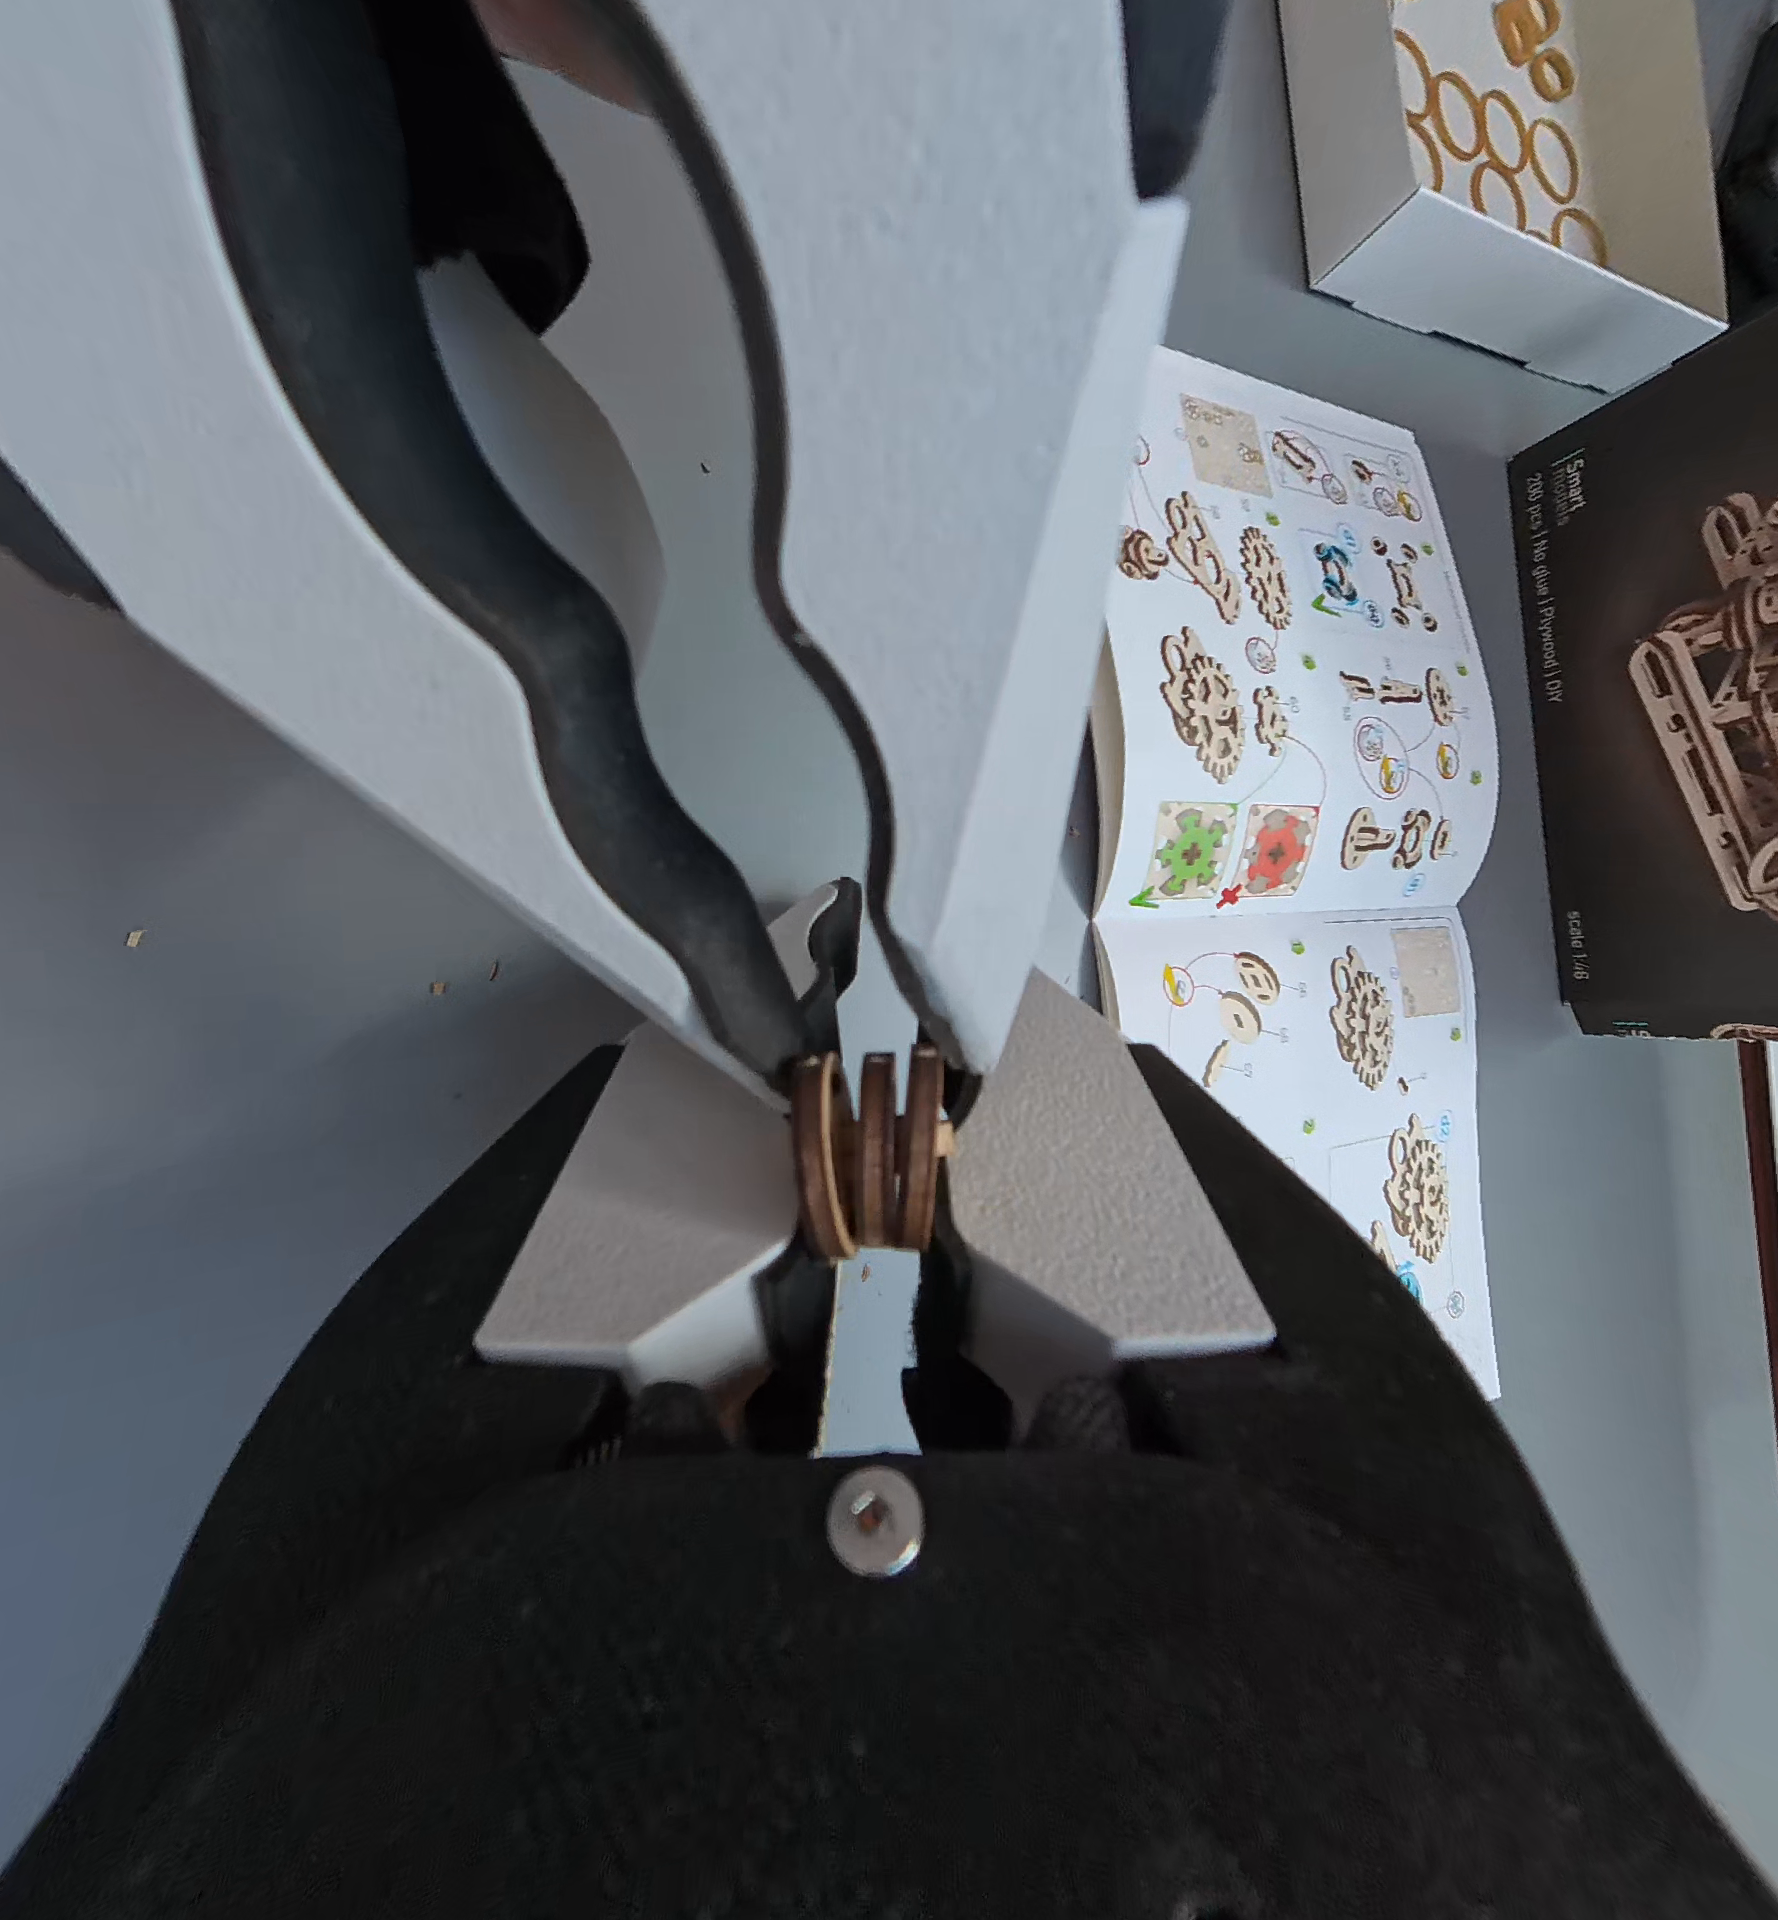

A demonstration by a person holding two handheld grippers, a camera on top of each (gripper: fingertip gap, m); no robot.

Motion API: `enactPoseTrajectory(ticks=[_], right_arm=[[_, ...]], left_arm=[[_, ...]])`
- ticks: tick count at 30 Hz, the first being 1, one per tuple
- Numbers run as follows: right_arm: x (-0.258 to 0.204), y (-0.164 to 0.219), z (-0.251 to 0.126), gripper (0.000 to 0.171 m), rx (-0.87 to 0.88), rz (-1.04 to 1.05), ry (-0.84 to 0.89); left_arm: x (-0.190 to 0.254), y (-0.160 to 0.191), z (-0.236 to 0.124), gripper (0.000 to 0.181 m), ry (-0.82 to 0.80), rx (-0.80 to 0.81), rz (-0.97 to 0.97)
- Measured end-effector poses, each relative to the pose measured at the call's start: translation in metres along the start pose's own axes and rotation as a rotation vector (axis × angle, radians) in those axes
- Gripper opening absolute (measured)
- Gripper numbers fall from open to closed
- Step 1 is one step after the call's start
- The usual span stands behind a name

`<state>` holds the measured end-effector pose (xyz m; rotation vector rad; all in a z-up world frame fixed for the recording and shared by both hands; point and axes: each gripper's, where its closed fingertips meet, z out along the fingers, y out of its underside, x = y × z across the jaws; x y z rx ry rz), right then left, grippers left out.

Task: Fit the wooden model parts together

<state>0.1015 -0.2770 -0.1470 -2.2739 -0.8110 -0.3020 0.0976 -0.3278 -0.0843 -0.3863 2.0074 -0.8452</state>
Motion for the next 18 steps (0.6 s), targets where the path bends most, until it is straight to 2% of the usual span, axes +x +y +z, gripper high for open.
enactPoseTrajectory(ticks=[3, 8, 12, 15, 18], right_arm=[[0.001, 0.003, 0.003, 0.007, -0.018, -0.013, 0.007], [0.001, -0.001, 0.002, 0.008, 0.010, -0.028, 0.016], [0.011, 0.008, -0.010, 0.026, -0.004, -0.068, 0.042], [0.028, 0.007, -0.038, 0.026, 0.131, -0.074, 0.082], [0.028, -0.012, -0.073, 0.026, 0.354, -0.030, 0.010]], left_arm=[[-0.001, 0.003, 0.001, 0.017, -0.018, -0.017, 0.020], [0.000, 0.001, -0.001, 0.011, -0.004, -0.006, 0.039], [-0.008, 0.000, -0.007, 0.011, -0.037, 0.003, 0.039], [-0.017, 0.003, -0.013, 0.011, -0.066, -0.001, 0.031], [-0.026, 0.005, -0.018, 0.012, -0.095, 0.004, 0.017]])
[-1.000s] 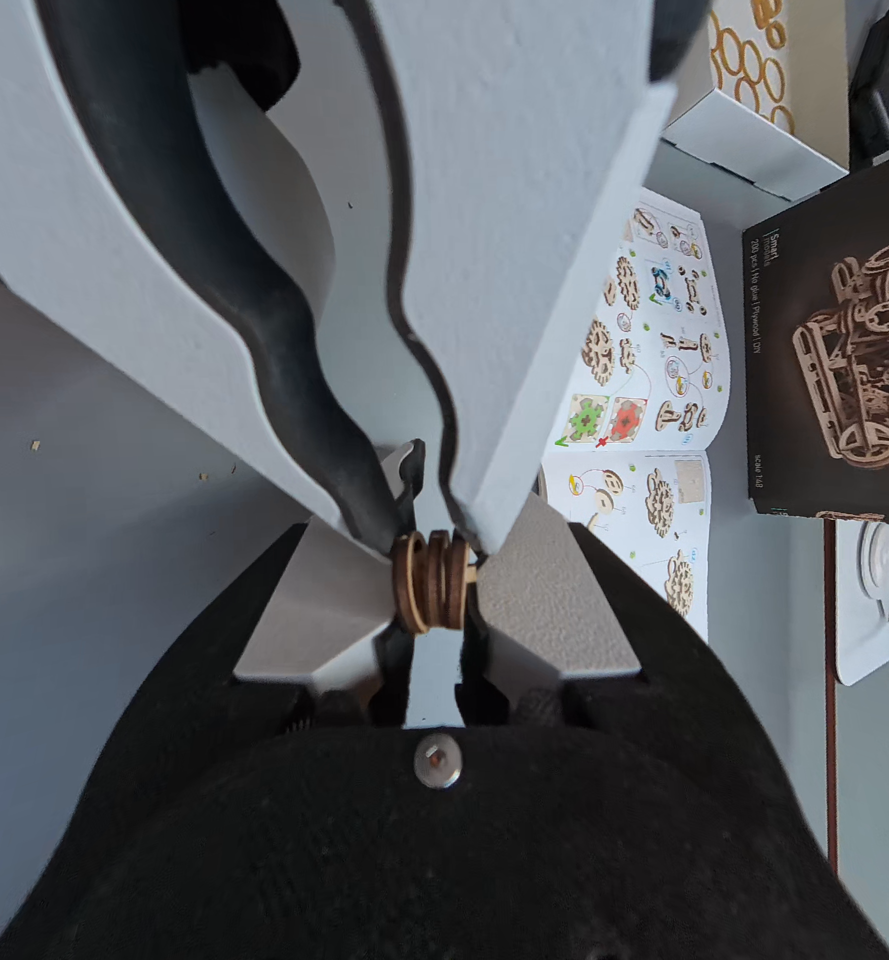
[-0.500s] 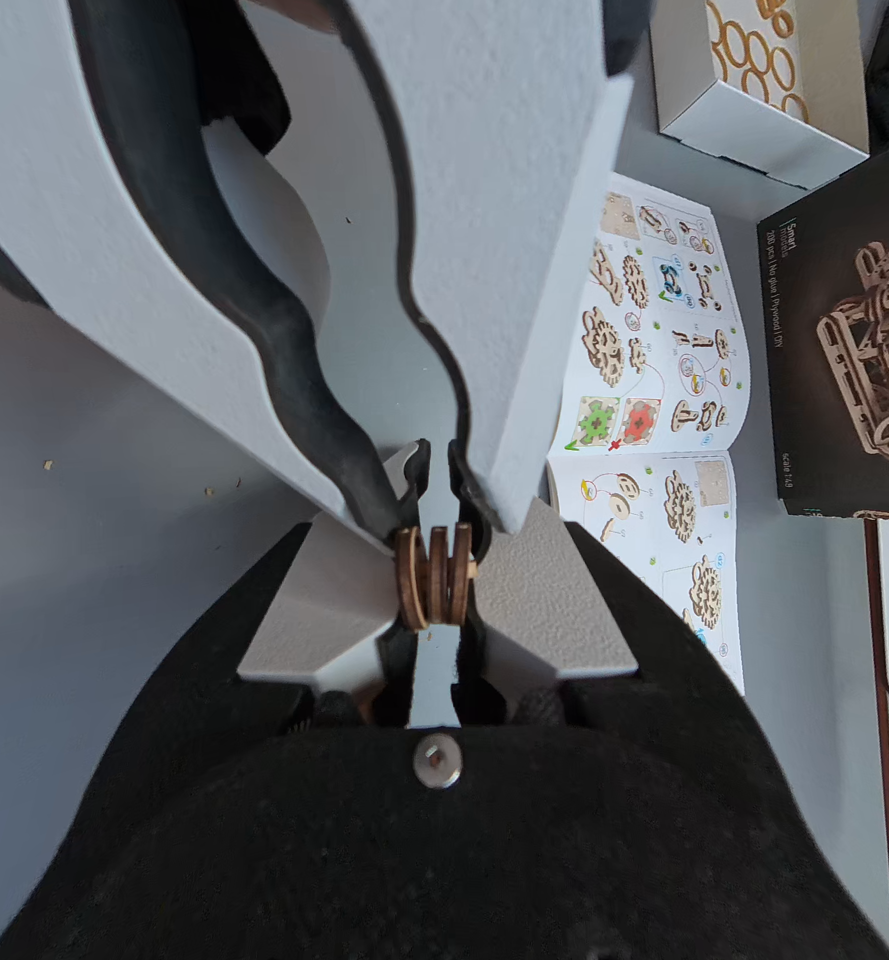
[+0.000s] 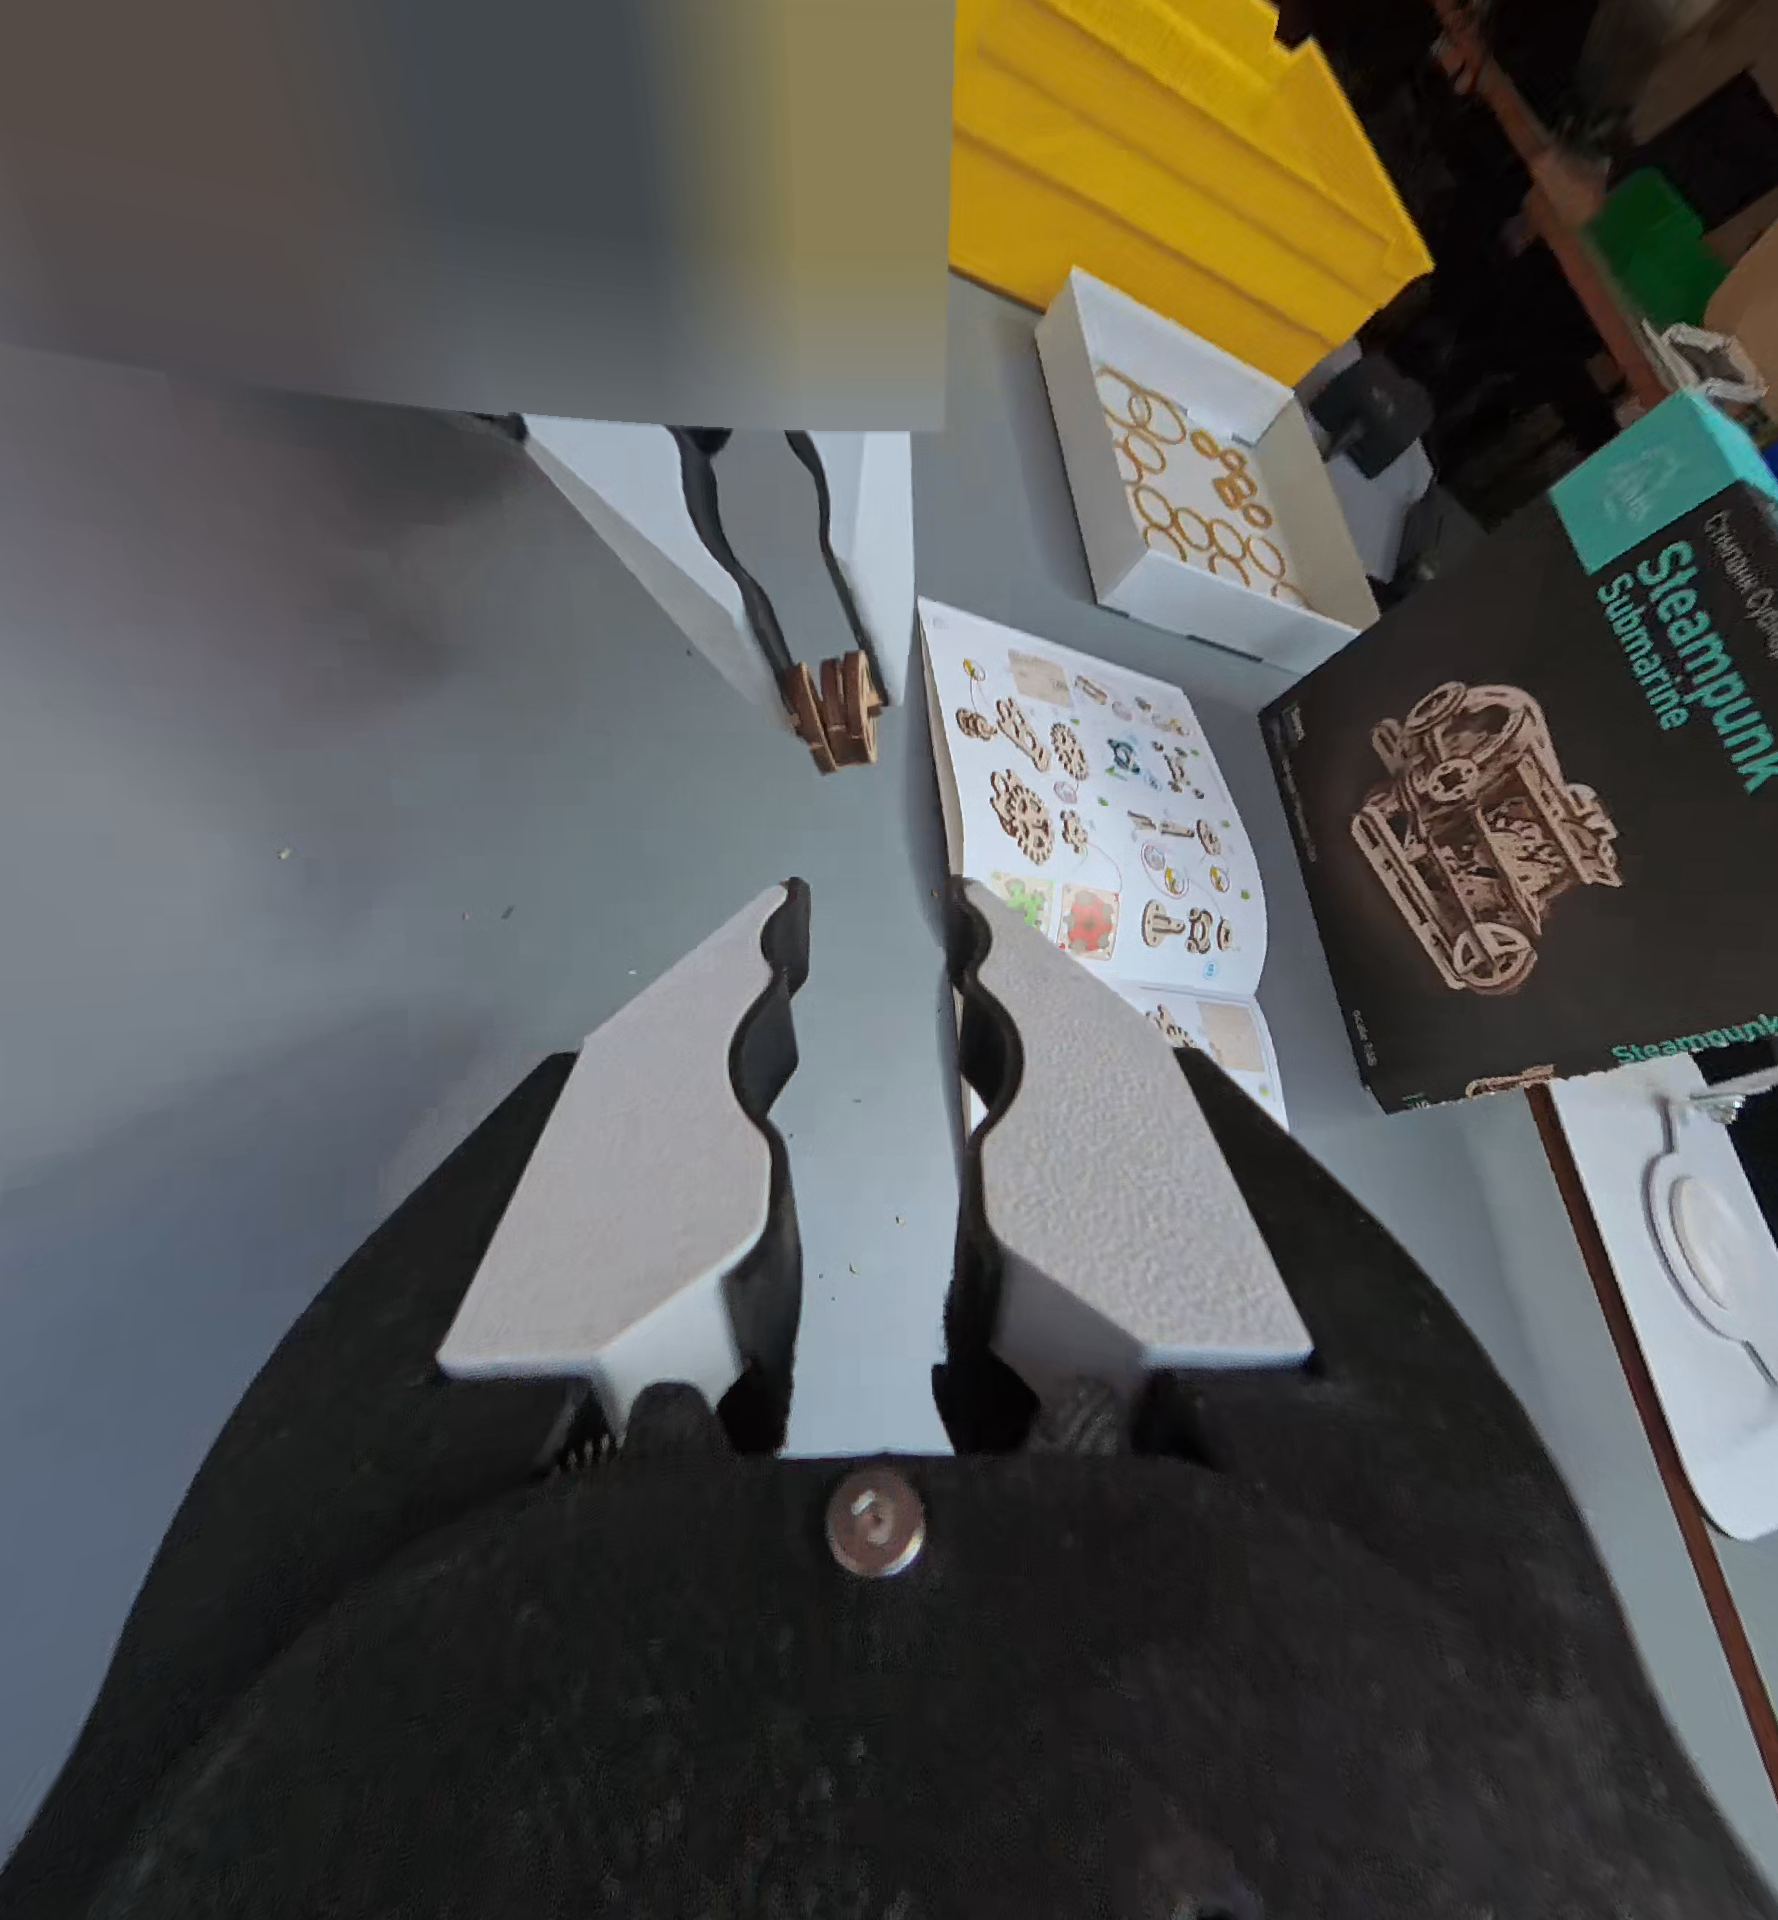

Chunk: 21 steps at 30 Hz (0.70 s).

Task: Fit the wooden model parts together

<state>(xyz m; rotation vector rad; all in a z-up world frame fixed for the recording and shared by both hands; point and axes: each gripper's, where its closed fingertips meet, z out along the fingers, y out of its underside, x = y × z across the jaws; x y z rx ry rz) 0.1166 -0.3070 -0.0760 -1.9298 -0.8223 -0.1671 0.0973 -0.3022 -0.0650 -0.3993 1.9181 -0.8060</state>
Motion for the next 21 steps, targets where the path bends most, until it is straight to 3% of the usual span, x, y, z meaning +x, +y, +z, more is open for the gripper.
enactPoseTrajectory(ticks=[4, 21], right_arm=[[0.000, -0.038, -0.015, 0.023, 0.204, -0.078, 0.053], [-0.013, -0.034, -0.005, 0.009, 0.131, -0.152, 0.034]], left_arm=[[-0.003, -0.001, -0.002, 0.011, -0.010, 0.007, -0.001], [0.007, -0.006, -0.001, 0.012, 0.056, 0.048, -0.048]])
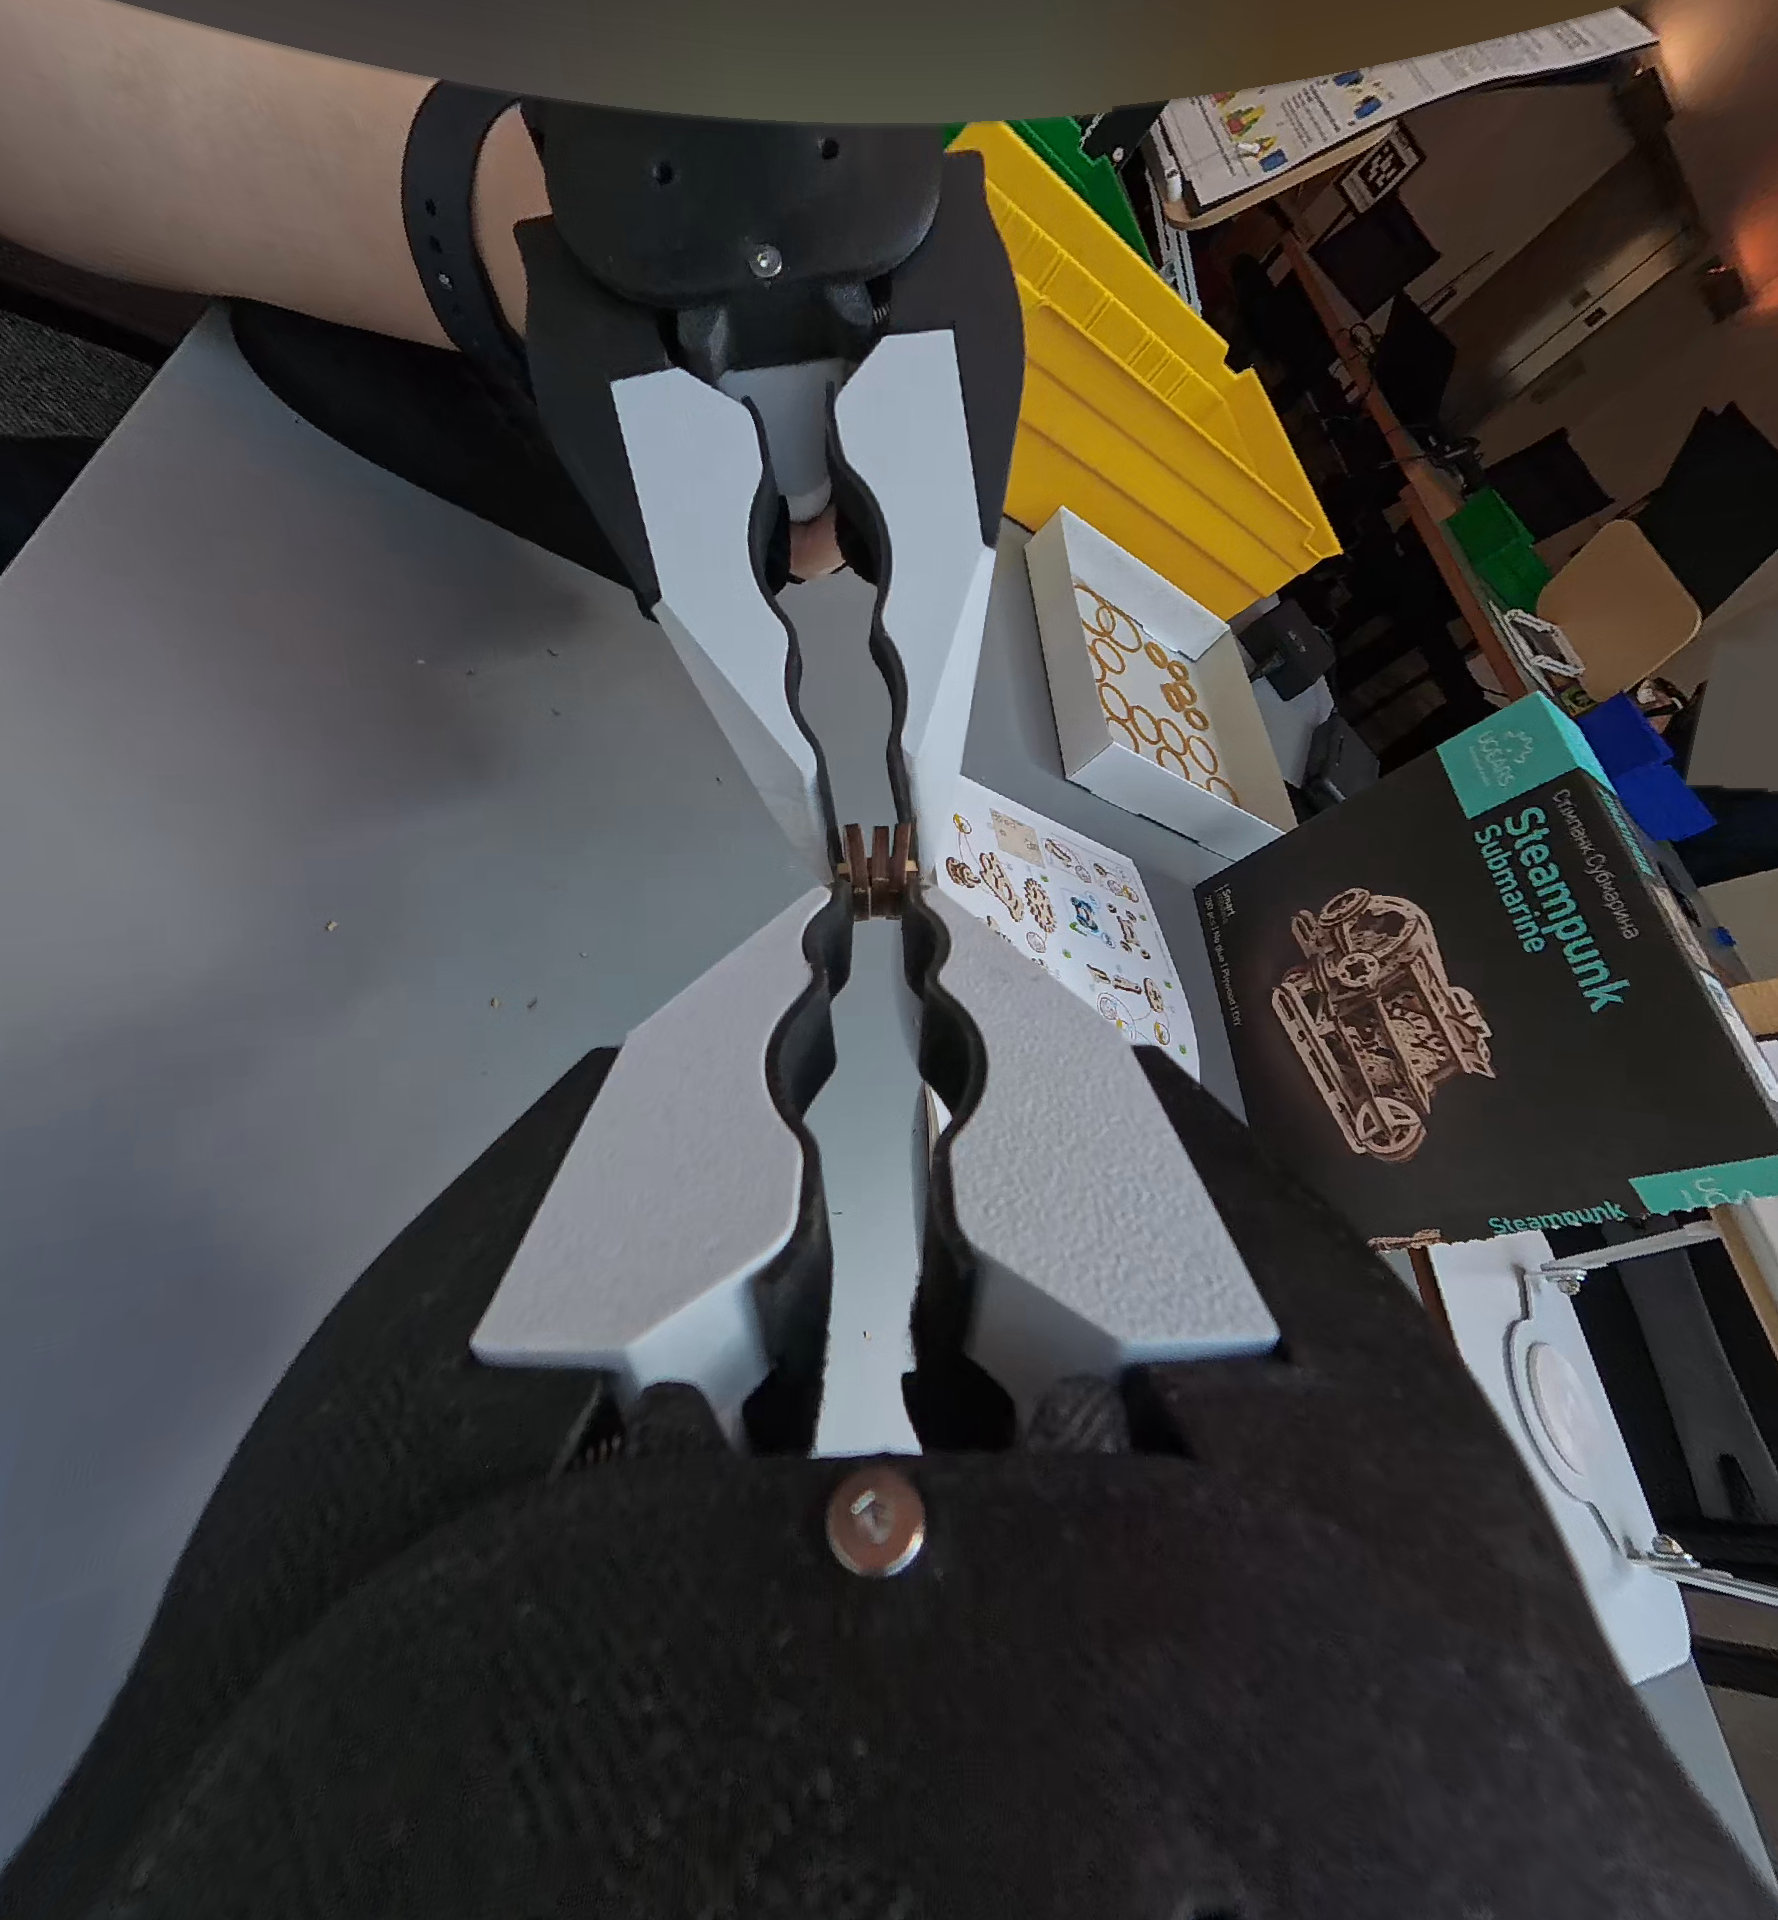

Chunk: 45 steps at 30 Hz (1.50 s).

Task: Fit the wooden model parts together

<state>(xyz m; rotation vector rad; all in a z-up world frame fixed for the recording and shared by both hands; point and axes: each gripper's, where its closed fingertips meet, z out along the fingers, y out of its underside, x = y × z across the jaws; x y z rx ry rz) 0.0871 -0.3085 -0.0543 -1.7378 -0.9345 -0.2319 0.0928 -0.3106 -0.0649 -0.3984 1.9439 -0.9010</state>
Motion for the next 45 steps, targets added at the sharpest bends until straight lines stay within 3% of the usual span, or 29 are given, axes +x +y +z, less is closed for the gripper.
enactPoseTrajectory(ticks=[7, 14, 26, 45], right_arm=[[0.001, -0.011, -0.001, 0.009, 0.034, 0.009, 0.014], [-0.016, -0.034, 0.022, 0.009, 0.092, 0.201, -0.099], [-0.026, -0.024, 0.038, 0.008, -0.022, 0.137, -0.103], [-0.026, -0.025, 0.038, 0.008, -0.015, 0.150, -0.115]], left_arm=[[0.010, 0.019, 0.005, 0.017, 0.074, -0.098, -0.062], [0.032, 0.033, 0.014, 0.026, 0.211, -0.194, -0.178], [0.037, 0.044, 0.020, 0.016, 0.214, -0.268, -0.126], [0.041, 0.048, 0.020, 0.015, 0.254, -0.298, -0.141]])
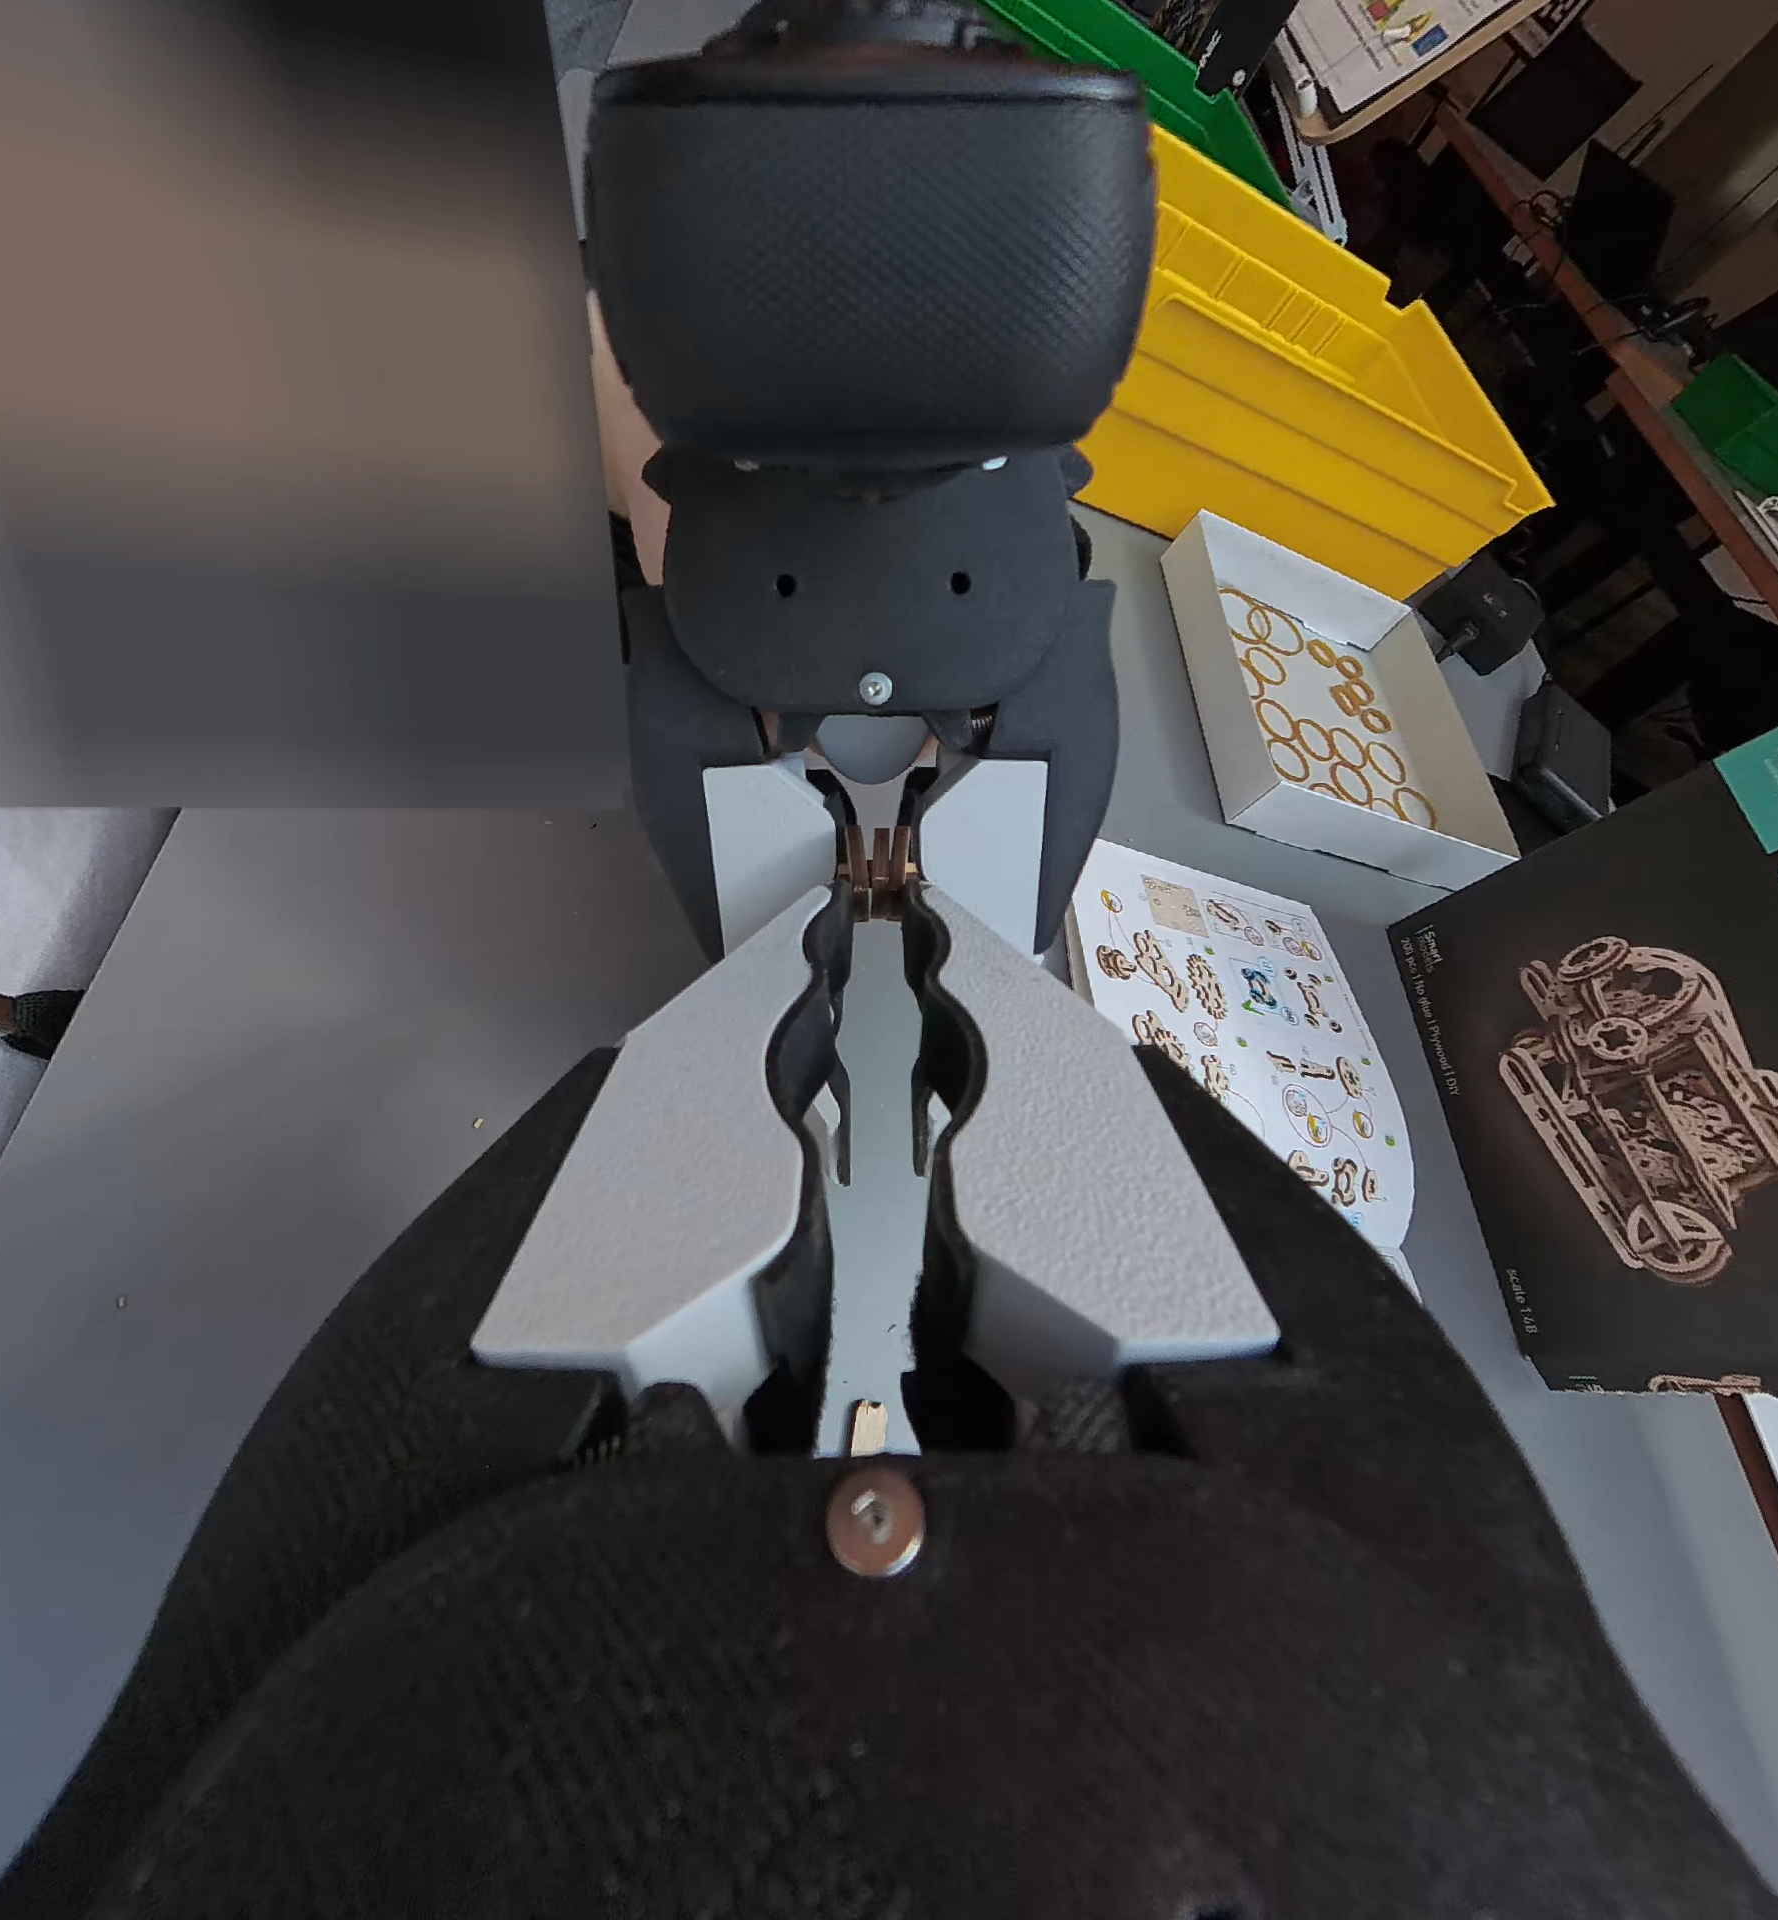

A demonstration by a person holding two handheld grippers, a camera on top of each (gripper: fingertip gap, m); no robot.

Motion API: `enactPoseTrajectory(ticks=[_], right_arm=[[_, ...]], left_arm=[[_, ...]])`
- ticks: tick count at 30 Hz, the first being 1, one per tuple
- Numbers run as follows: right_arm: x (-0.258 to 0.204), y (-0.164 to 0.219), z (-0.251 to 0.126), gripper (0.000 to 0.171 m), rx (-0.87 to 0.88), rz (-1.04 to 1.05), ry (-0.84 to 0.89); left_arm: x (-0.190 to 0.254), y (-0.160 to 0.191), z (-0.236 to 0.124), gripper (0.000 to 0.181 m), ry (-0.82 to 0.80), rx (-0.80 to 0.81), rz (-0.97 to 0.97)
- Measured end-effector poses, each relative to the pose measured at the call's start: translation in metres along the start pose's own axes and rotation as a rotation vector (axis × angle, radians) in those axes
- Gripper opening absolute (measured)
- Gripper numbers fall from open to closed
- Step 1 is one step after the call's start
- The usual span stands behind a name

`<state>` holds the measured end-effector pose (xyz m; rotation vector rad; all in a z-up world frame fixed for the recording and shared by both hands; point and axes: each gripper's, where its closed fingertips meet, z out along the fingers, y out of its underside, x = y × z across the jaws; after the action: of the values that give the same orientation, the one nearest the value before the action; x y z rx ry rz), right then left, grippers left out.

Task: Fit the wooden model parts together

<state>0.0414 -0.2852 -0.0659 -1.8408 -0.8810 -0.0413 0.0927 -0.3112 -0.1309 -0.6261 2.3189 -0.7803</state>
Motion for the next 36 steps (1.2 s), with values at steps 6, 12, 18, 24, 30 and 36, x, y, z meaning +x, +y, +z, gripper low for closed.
enactPoseTrajectory(ticks=[6, 12, 18, 24, 30, 36], right_arm=[[-0.001, 0.002, 0.001, 0.009, -0.006, 0.004, -0.011], [-0.005, 0.006, 0.004, 0.009, -0.017, 0.010, -0.031], [-0.006, 0.008, 0.005, 0.010, -0.022, 0.016, -0.039], [-0.005, 0.007, 0.004, 0.010, -0.022, -0.011, -0.017], [-0.010, 0.015, 0.005, 0.010, -0.059, -0.045, -0.034], [-0.011, 0.022, 0.007, 0.011, -0.095, -0.081, -0.028]], left_arm=[[0.002, 0.004, 0.002, 0.013, 0.005, -0.020, -0.003], [0.007, 0.011, 0.004, 0.010, 0.030, -0.056, 0.003], [0.007, 0.013, 0.006, 0.010, 0.031, -0.060, 0.006], [0.003, 0.009, 0.005, 0.013, -0.010, -0.045, 0.026], [0.009, 0.014, 0.012, 0.013, 0.003, -0.074, 0.038], [0.013, 0.021, 0.017, 0.011, 0.040, -0.118, 0.018]])
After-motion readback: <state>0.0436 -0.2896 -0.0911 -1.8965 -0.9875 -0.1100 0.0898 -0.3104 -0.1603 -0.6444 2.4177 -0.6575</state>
